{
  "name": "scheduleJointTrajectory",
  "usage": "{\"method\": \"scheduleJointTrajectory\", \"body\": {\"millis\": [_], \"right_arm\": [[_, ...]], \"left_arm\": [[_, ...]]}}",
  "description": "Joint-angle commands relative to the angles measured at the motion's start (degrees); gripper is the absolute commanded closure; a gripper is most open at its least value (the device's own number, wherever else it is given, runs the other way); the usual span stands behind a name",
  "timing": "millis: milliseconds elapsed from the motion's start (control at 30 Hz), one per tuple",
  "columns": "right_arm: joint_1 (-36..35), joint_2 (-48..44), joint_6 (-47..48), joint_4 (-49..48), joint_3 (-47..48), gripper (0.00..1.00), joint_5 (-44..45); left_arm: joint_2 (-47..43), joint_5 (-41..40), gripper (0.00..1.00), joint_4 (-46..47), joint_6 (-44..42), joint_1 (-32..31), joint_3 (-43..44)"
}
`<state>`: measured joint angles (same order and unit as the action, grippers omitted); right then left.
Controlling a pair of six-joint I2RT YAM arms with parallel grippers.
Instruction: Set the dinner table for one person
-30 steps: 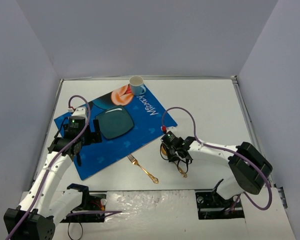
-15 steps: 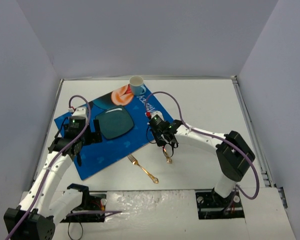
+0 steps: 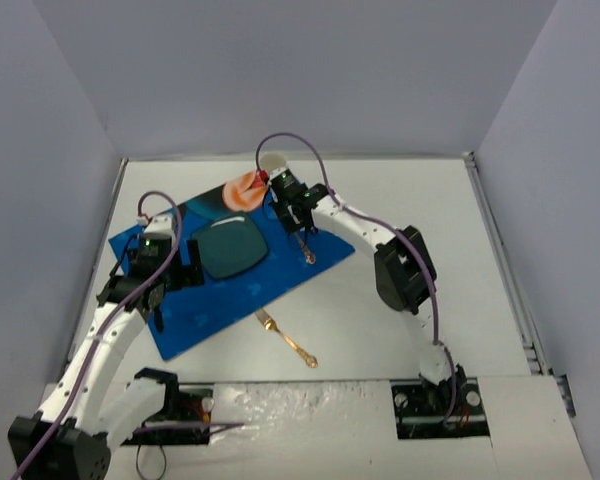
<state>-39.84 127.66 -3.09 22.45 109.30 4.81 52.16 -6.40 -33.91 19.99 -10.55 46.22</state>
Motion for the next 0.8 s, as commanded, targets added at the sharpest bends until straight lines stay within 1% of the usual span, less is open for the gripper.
{"method": "scheduleJointTrajectory", "body": {"millis": [0,167,433,633,767], "right_arm": [[1.69,3.11,4.74,2.07,9.35,1.00,-2.00],[2.24,7.22,6.34,2.16,13.40,1.00,-2.96],[2.99,11.06,9.00,2.07,16.69,1.00,-3.91],[3.65,12.78,8.87,2.02,17.21,1.00,-4.19],[3.95,13.63,8.48,1.99,16.77,1.00,-5.86]], "left_arm": [[0.66,-1.34,0.03,2.54,-0.04,-0.26,1.42],[0.97,-1.38,0.03,2.64,-0.12,-0.26,1.33],[1.34,-1.34,0.03,2.80,-0.27,-0.26,1.42],[1.63,-1.42,0.03,2.80,-0.30,-0.26,1.45],[1.63,-1.44,0.03,2.62,-0.22,-0.26,1.42]]}}
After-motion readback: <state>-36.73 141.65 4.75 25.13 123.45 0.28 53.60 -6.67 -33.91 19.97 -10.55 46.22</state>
